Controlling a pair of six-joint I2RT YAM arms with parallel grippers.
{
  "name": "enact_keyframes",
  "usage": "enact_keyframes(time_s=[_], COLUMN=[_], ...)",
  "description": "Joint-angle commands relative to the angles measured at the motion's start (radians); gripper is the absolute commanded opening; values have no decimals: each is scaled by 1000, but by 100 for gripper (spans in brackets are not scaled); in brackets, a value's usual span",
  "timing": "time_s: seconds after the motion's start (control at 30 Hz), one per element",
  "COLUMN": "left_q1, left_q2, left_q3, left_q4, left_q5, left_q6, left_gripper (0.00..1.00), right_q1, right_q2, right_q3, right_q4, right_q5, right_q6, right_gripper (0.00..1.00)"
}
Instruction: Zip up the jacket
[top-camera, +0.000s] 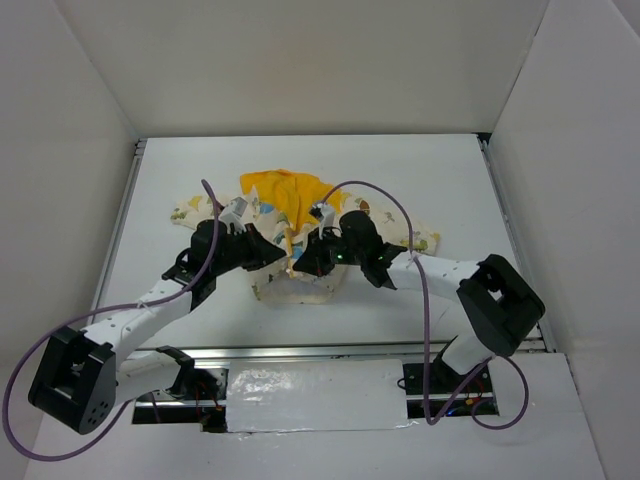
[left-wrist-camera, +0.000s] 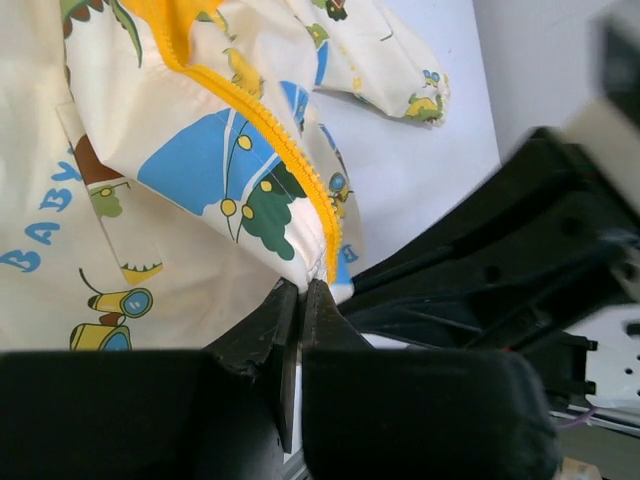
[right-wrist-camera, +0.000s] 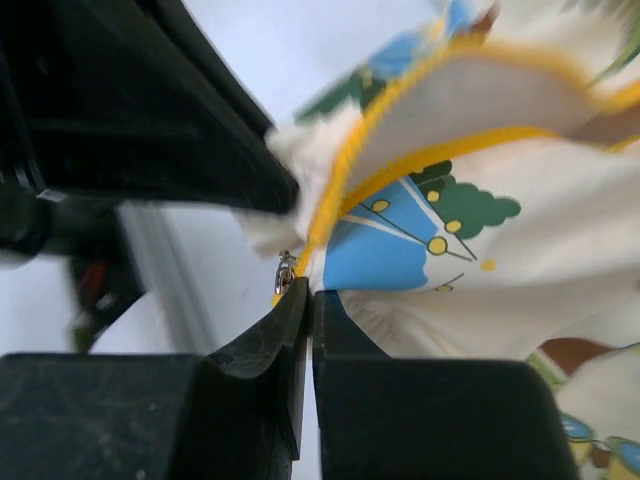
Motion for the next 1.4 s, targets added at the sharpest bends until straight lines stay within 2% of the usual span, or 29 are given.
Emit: enact_keyframes(time_s=[0.0,0.07,0.13,0.17,0.2,0.23,0.27,0.33,0.37,0.4,0.47,0.53,0.63,0.67,0.7,0.77,0.83,0.87,0.9,0.93,0.97,1.0,1.03,1.07,1.13,1.17,1.3,1.33,1.37], left_q1=[6,6,6,6,6,6,6,8,8,9,9,11,14,15,15,15,15,15,15,15,15,15,15,15,18,20,23,23,23], left_q2=[-14,-28,-37,-43,-48,-49,-54,-57,-63,-68,-82,-92,-102,-103,-108,-114,-115,-114,-120,-125,-126,-129,-126,-125,-120,-129,-138,-134,-128], left_q3=[61,58,57,57,58,60,67,78,83,86,92,98,112,114,114,111,107,107,101,101,103,115,124,143,152,144,120,121,126], left_q4=[-29,-44,-38,-38,-41,-46,-64,-79,-95,-102,-119,-122,-132,-127,-121,-98,-78,-54,-40,-35,-43,-82,-104,-127,-164,-165,-132,-130,-130], left_q5=[-37,-50,-48,-46,-48,-56,-72,-85,-89,-92,-108,-114,-120,-116,-114,-103,-89,-56,-42,-49,-69,-89,-108,-140,-151,-161,-163,-157,-151], left_q6=[48,45,43,46,48,51,57,65,69,74,82,89,102,105,105,111,111,115,122,122,122,132,135,143,148,145,129,129,129], left_gripper=[0,0,0,0,0,0,0,0,0,0,0,0,0,0,0,0,0,0,0,0,0,0,0,0,0,0,0,0,0], right_q1=[65,97,108,108,111,119,121,131,156,159,160,170,182,182,182,182,176,164,153,162,185,217,232,251,268,271,303,320,331], right_q2=[-85,-100,-109,-138,-149,-151,-128,-47,-36,-52,-76,-91,-115,-111,-109,-129,-143,-167,-187,-224,-209,-174,-139,-87,-70,-88,-117,-87,-71], right_q3=[56,30,-5,-45,-139,-163,-131,-24,7,-28,-147,-160,-284,-362,-386,-392,-380,-384,-363,-310,-222,-77,-39,-30,-60,-92,-227,-246,-255], right_q4=[-12,65,161,250,432,468,457,235,196,303,479,548,824,1014,1068,1032,981,980,942,651,460,320,191,217,389,441,791,953,1001], right_q5=[404,630,661,594,594,606,614,632,681,792,842,836,801,792,780,746,636,546,350,303,357,502,611,744,1049,1104,1151,1157,1176], right_q6=[-201,-226,-224,-224,-225,-227,-247,-294,-306,-291,-248,-242,-218,-215,-205,-210,-202,-202,-245,-304,-363,-492,-545,-611,-645,-656,-739,-763,-789], right_gripper=[0,0,0,0,0,0,0,0,0,0,0,0,0,0,0,0,0,0,0,0,0,0,0,0,0,0,0,0,0])
